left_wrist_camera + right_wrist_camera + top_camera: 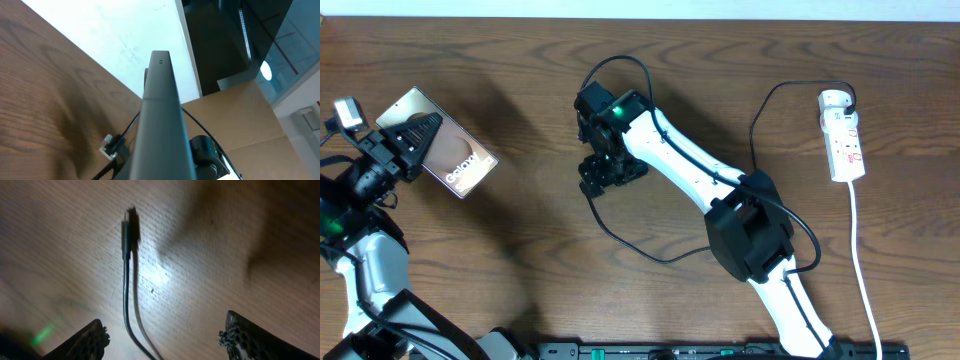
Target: Plug charger to phone and switch on socket
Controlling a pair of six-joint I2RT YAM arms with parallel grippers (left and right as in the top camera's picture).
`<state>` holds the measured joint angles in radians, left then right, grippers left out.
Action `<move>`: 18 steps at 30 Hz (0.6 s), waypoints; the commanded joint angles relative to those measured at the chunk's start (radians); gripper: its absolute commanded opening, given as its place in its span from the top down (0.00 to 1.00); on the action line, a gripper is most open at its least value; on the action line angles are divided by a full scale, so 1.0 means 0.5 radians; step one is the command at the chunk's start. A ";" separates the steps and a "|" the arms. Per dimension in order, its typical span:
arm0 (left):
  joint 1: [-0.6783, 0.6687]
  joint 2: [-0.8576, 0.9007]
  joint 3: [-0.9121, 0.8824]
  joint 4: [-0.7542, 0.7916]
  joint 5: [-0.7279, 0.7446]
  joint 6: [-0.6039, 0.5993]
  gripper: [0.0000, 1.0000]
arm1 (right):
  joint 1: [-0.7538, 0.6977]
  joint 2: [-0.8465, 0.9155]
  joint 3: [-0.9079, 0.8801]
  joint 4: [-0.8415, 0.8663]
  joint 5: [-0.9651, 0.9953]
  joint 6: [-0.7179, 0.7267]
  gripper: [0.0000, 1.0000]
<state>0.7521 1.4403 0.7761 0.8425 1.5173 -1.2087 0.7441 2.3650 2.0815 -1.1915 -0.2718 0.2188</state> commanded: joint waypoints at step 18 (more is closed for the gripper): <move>0.010 -0.021 0.021 0.026 0.056 -0.025 0.92 | 0.200 0.022 0.044 0.192 0.226 0.029 0.28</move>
<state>0.7521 1.4403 0.7761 0.8425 1.5219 -1.2087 0.8455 2.3657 2.0823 -1.0939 -0.2024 0.2165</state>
